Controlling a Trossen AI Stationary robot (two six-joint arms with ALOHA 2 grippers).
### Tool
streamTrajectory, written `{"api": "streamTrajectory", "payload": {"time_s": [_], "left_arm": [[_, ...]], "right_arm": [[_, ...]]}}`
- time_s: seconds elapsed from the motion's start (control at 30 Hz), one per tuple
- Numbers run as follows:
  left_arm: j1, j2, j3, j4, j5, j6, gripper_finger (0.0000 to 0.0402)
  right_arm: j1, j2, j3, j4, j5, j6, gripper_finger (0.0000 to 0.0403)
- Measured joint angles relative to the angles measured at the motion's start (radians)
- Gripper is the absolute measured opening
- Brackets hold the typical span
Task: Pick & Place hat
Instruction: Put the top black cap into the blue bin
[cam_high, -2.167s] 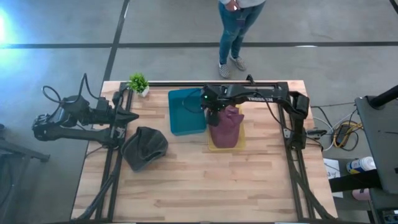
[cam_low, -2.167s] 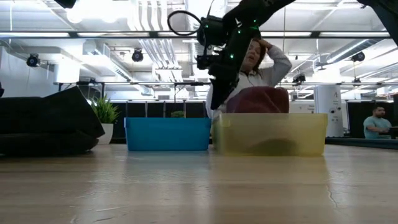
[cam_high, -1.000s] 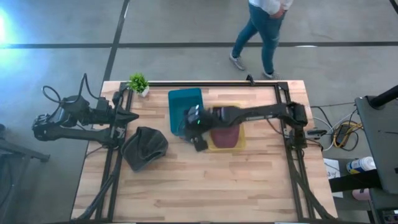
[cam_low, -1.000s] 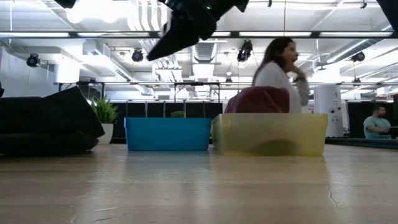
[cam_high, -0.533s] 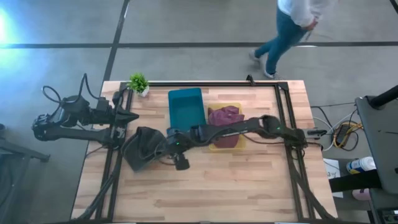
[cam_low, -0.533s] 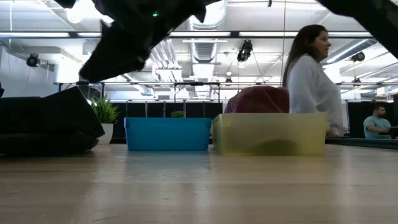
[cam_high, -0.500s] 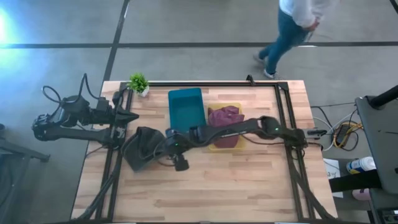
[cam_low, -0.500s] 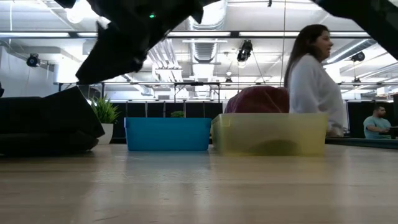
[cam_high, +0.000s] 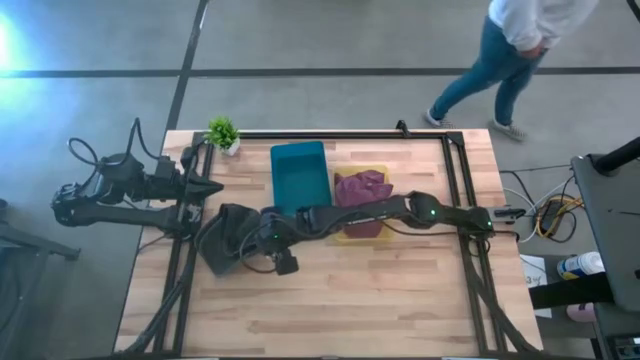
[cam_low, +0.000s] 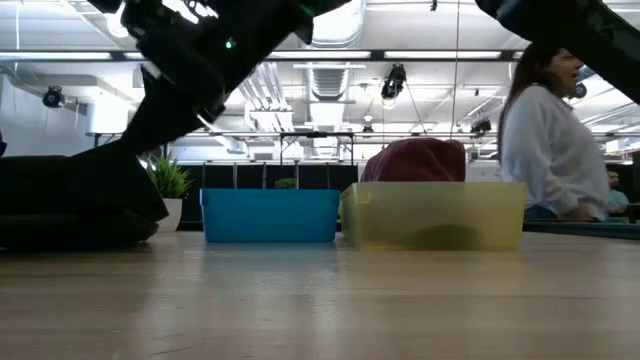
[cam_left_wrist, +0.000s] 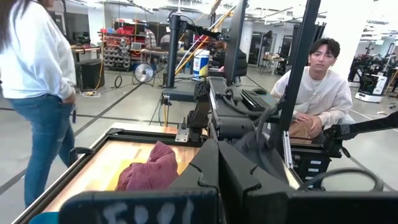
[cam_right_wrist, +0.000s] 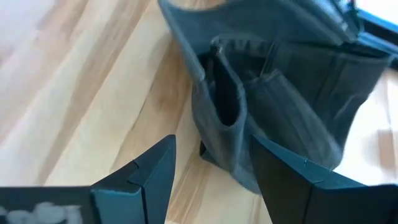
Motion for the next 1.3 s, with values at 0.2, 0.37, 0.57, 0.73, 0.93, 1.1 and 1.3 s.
{"api": "streamTrajectory", "payload": {"time_s": [0.2,0.37,0.57,0.73,0.93,1.1,1.3], "left_arm": [[0.000,0.000,0.000,0.000,0.000,0.000,0.0000],[0.000,0.000,0.000,0.000,0.000,0.000,0.0000],[0.000,0.000,0.000,0.000,0.000,0.000,0.0000],[0.000,0.000,0.000,0.000,0.000,0.000,0.0000],[0.000,0.000,0.000,0.000,0.000,0.000,0.0000],[0.000,0.000,0.000,0.000,0.000,0.000,0.0000],[0.000,0.000,0.000,0.000,0.000,0.000,0.0000]], "right_arm": [[0.000,0.026,0.000,0.009,0.000,0.005,0.0199],[0.000,0.034,0.001,0.025,0.000,0.012,0.0199],[0.000,0.051,0.002,0.129,0.000,0.049,0.0199],[-0.004,0.051,-0.002,0.176,0.000,0.084,0.0199],[-0.022,0.051,-0.027,0.173,-0.003,0.109,0.0192],[-0.023,0.051,-0.052,0.171,-0.032,0.122,0.0181],[-0.024,0.051,-0.057,0.176,-0.038,0.200,0.0142]]}}
